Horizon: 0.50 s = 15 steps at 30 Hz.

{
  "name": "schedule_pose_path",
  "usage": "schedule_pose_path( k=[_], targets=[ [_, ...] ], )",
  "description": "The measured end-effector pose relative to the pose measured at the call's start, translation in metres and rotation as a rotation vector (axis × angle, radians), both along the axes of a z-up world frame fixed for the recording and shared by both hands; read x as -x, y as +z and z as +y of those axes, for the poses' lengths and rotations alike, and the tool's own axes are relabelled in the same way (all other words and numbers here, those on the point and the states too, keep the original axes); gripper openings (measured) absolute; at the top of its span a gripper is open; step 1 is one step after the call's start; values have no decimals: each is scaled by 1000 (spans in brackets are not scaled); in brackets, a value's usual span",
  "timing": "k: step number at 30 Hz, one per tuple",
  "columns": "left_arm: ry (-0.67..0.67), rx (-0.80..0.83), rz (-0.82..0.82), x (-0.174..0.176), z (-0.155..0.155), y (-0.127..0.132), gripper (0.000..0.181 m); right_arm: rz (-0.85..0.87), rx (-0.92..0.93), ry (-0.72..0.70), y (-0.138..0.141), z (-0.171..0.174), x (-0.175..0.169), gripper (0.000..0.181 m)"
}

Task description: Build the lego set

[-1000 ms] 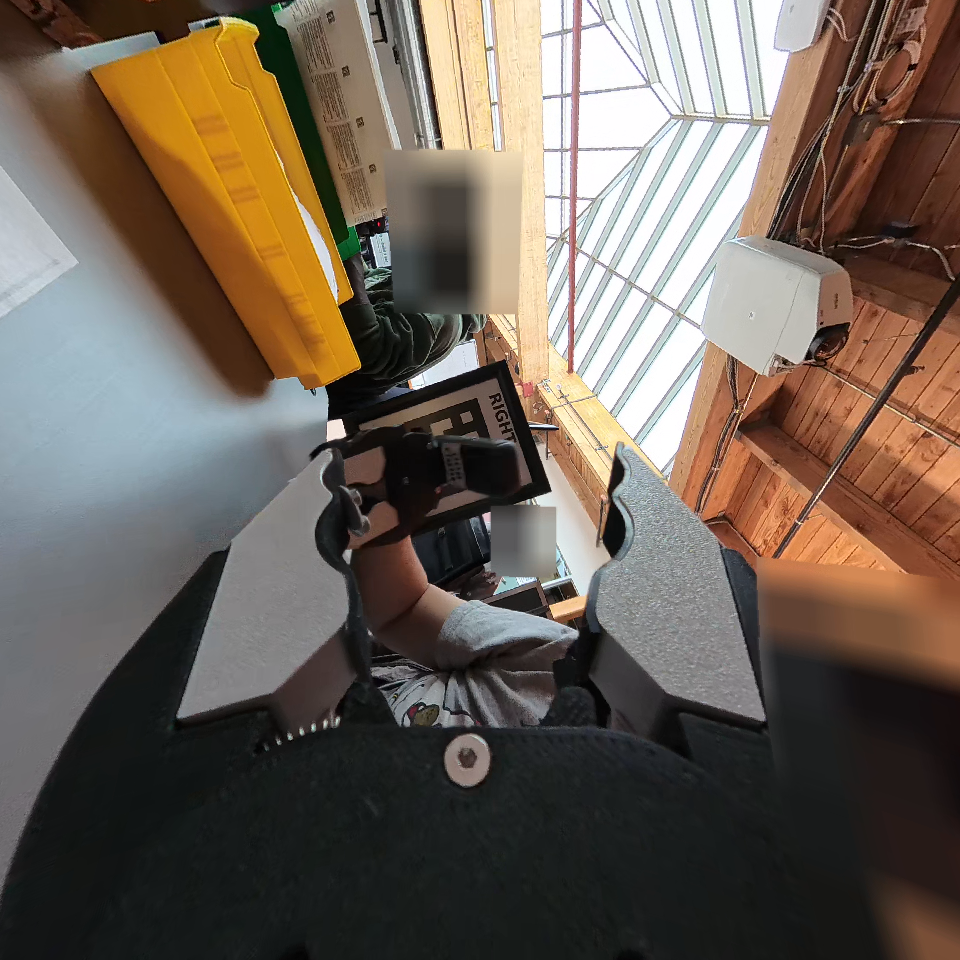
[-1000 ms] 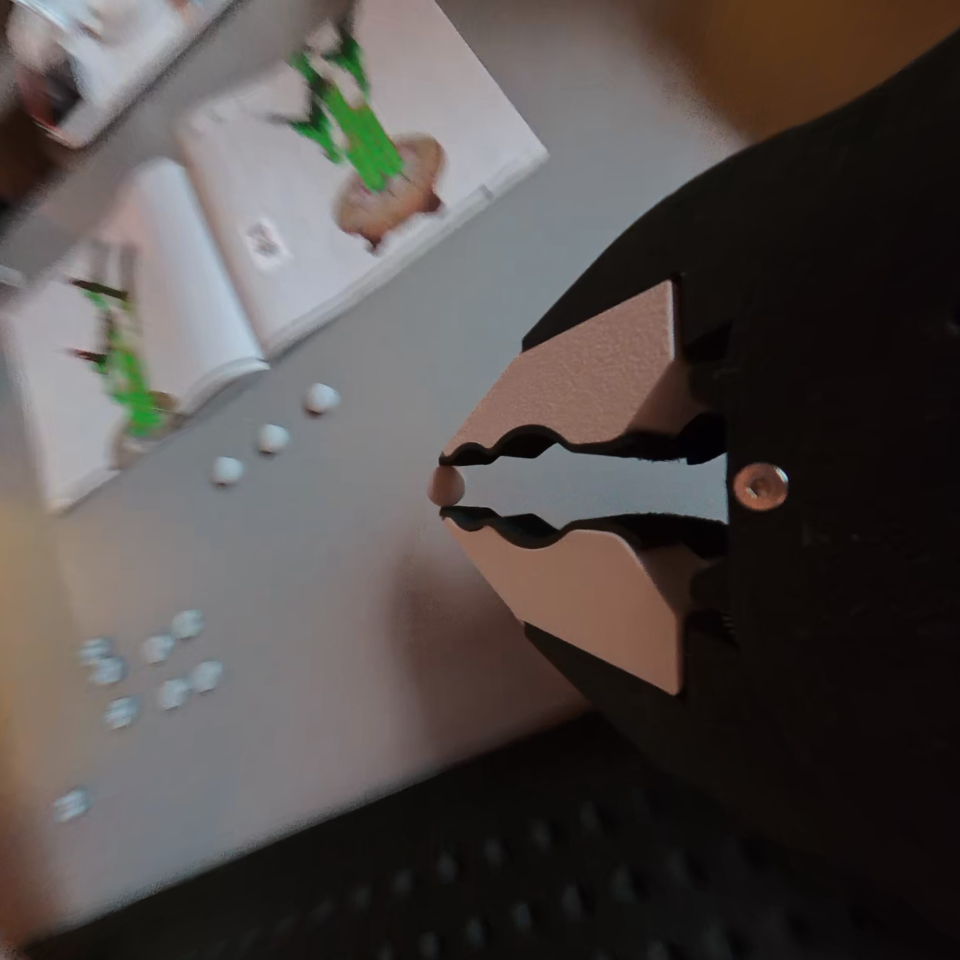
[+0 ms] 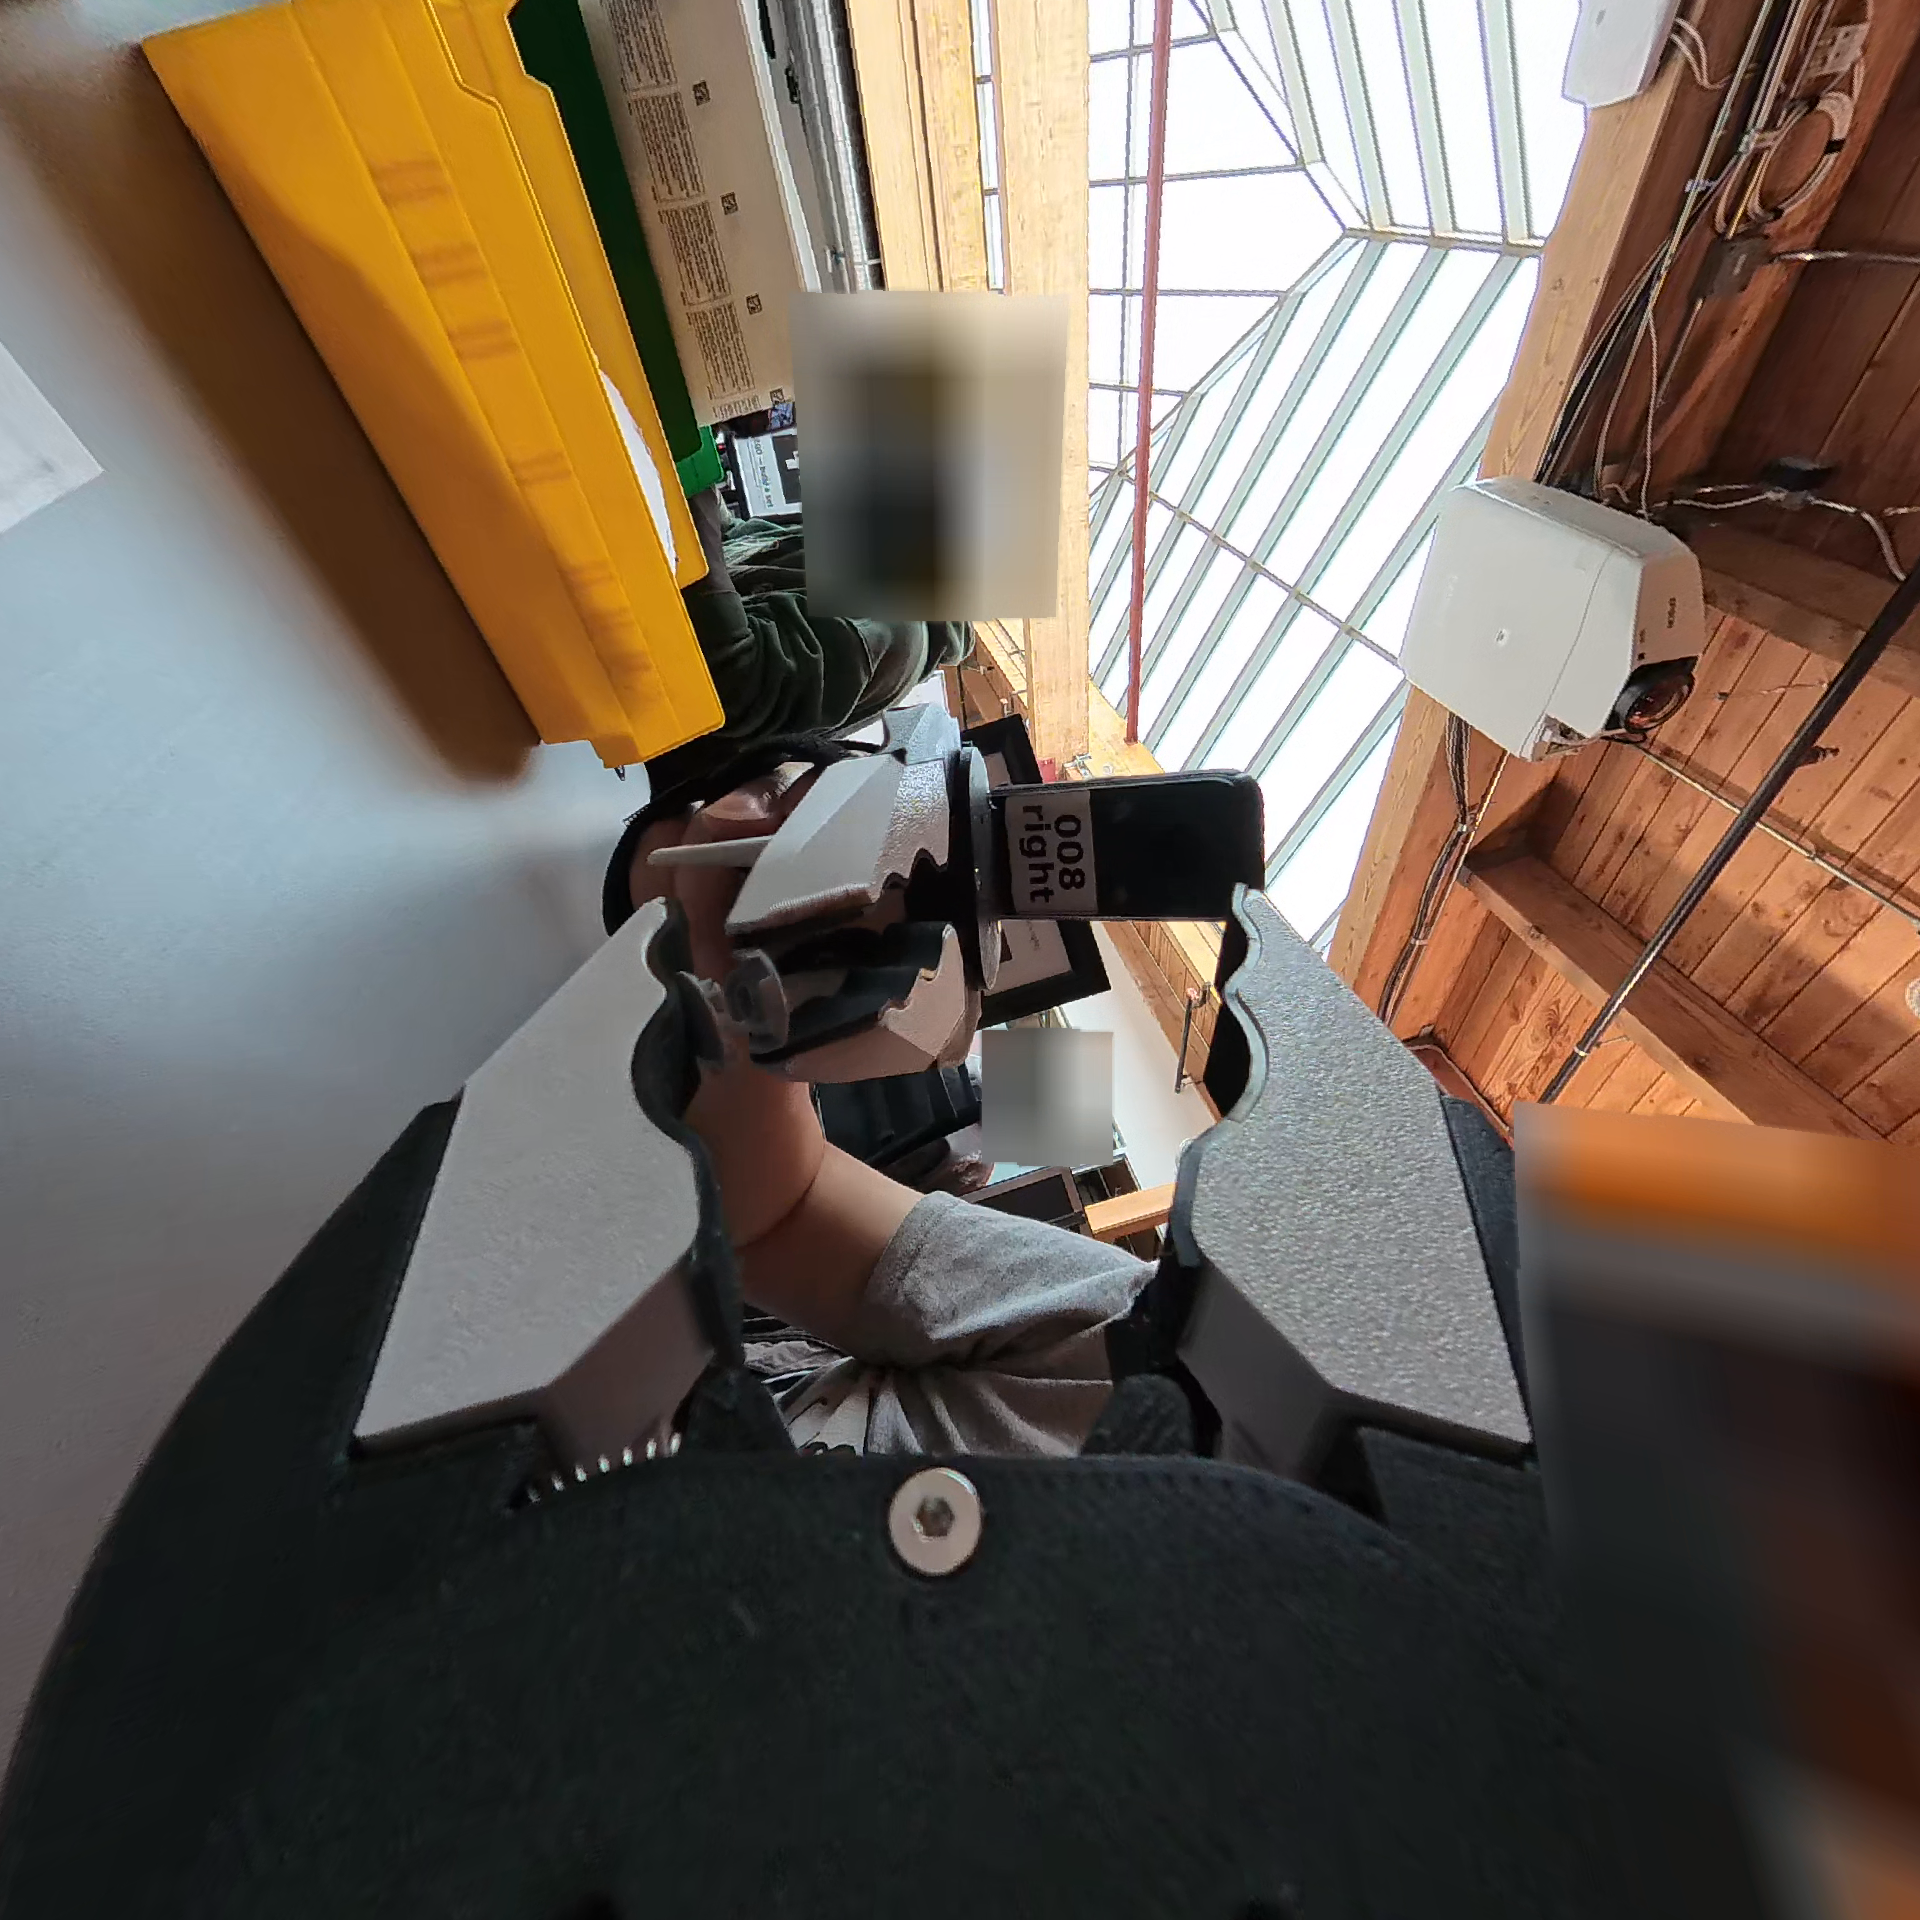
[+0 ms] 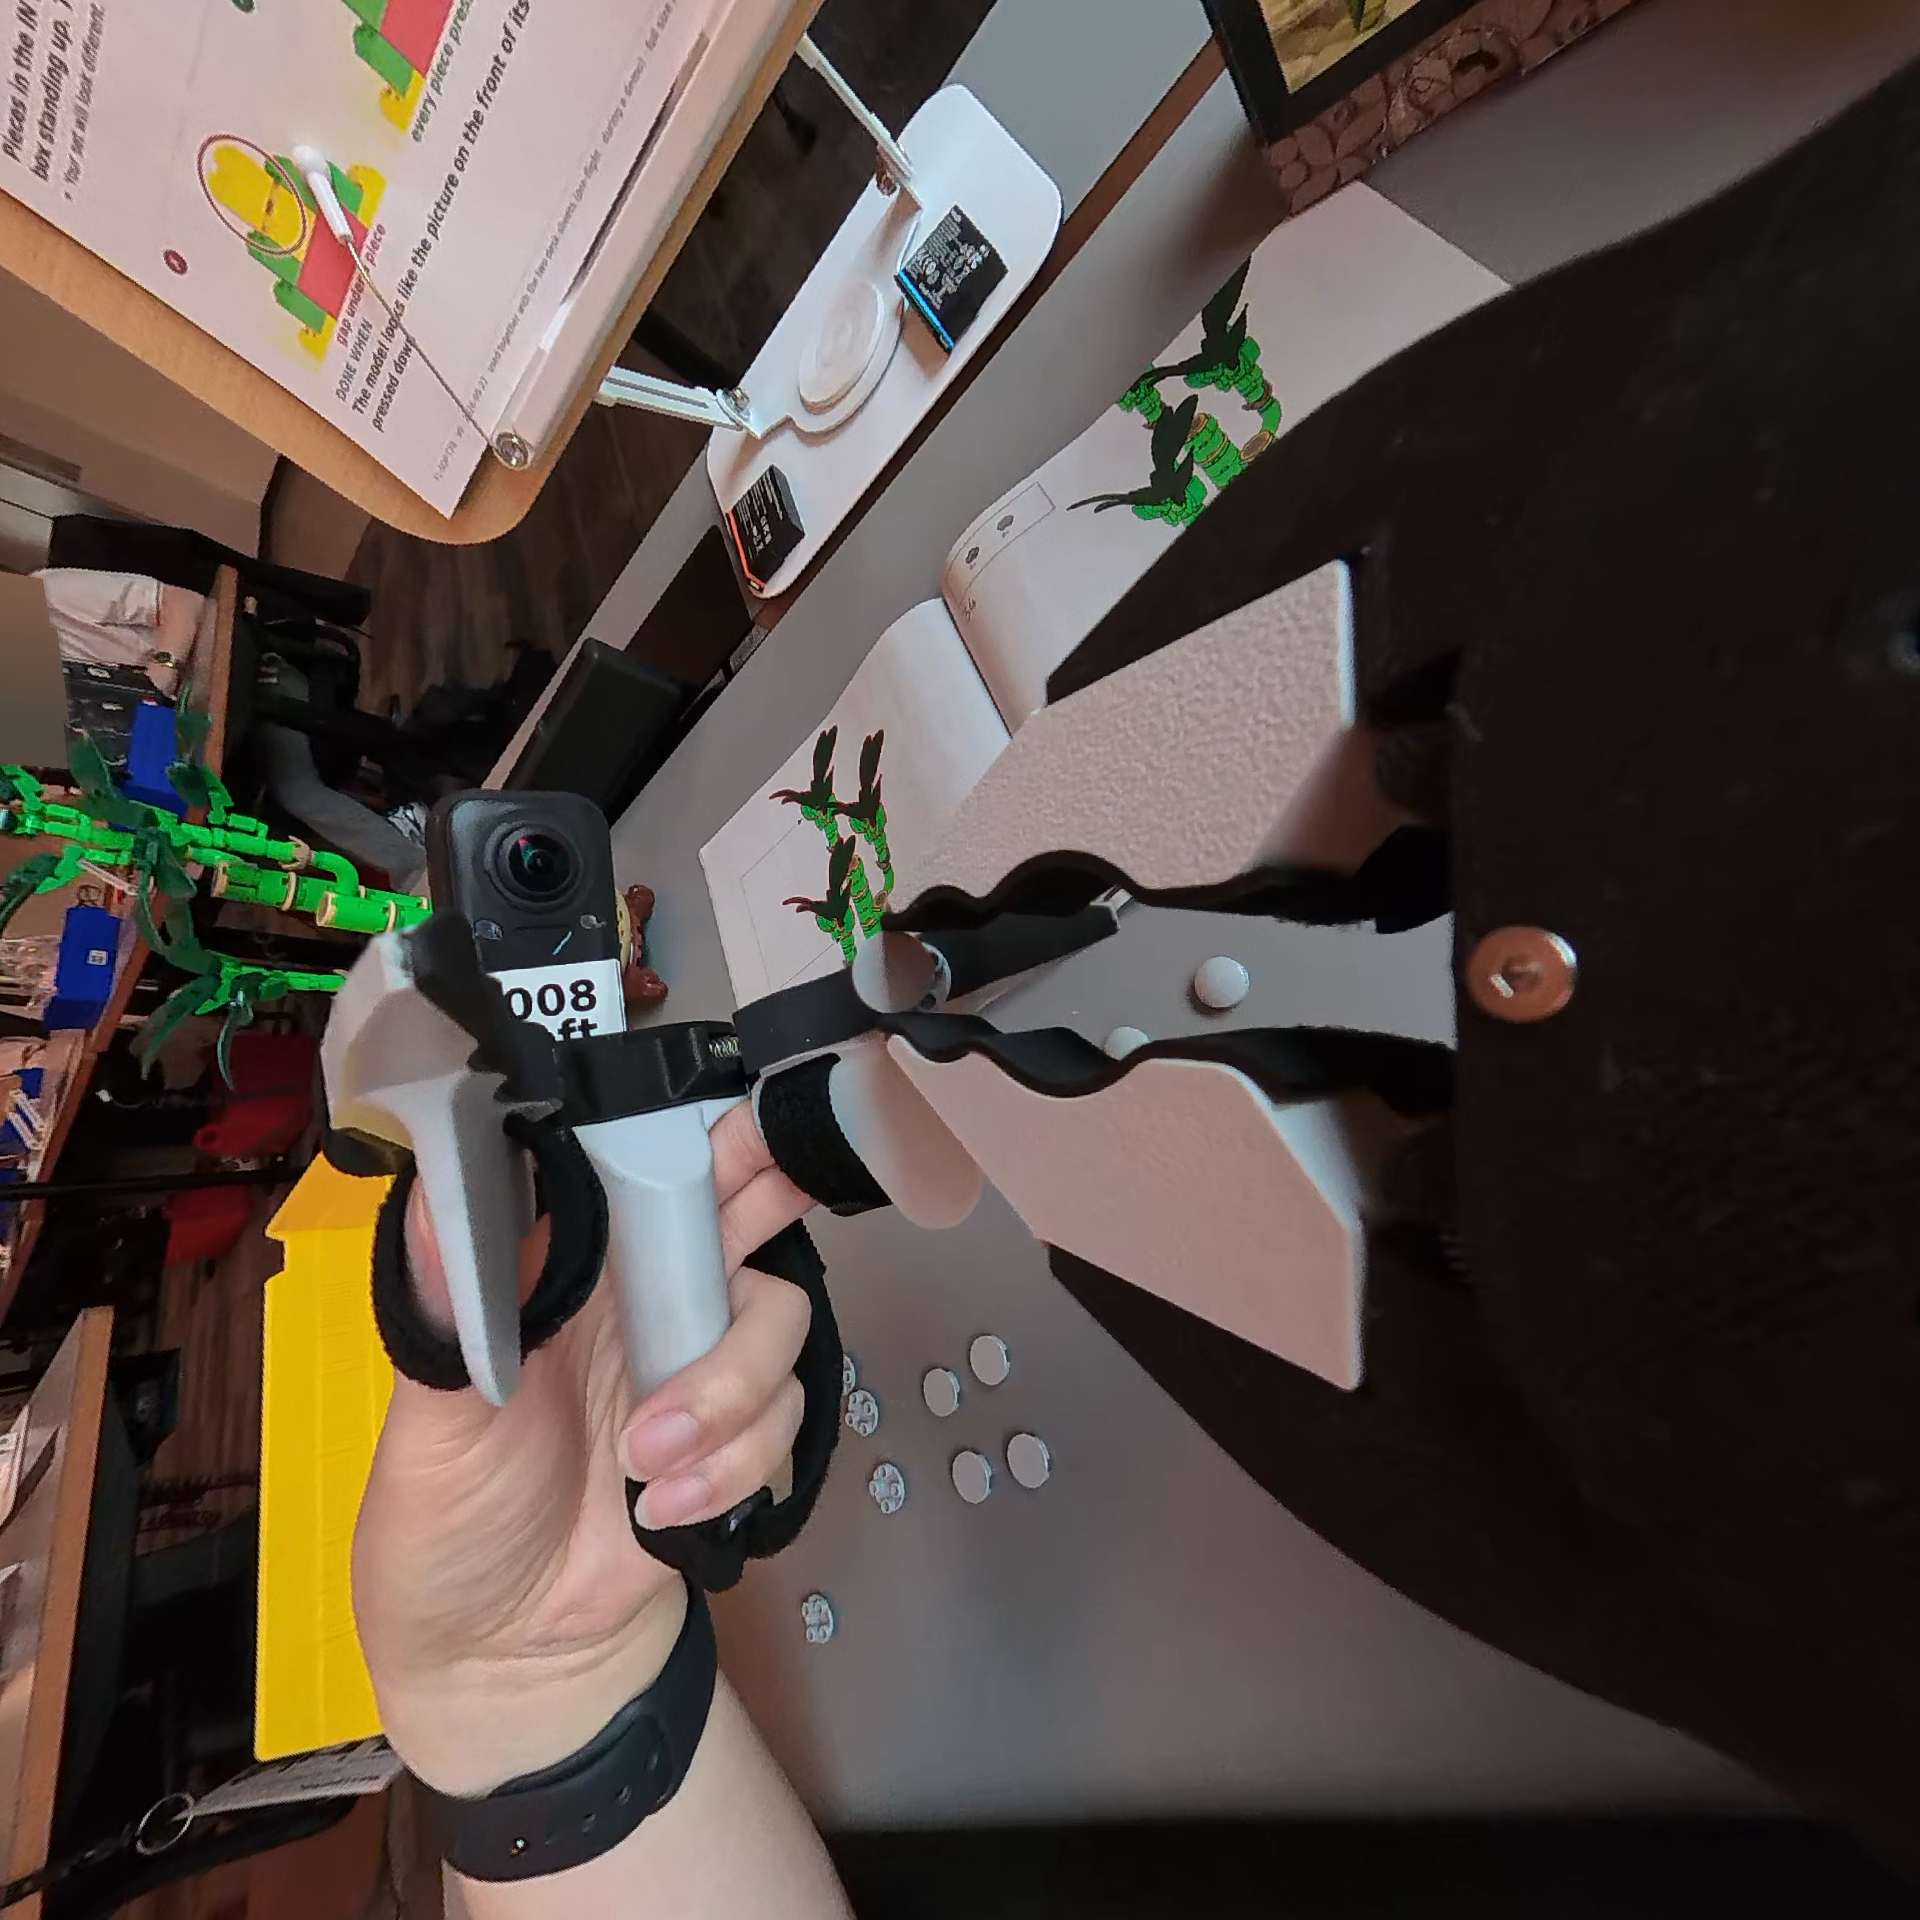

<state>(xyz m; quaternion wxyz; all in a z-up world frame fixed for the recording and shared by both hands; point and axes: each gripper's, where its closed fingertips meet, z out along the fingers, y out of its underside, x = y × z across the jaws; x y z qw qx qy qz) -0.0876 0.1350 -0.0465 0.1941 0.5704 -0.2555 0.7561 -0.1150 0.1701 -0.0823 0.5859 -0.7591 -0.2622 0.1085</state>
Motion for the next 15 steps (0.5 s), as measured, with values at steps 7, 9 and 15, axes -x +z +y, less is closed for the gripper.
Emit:
schedule_pose_path(
  k=[7,9,15],
  targets=[
    [3,-6,0,0,-1,0,100,-29,0,-5,-3,1,1,14],
    [4,-4,-1,0,0,1,100,-28,0,-4,-3,0,1,14],
    [8,-11,-1,0,0,1,101,-38,-2,-3,-4,0,1,14]
  ],
)
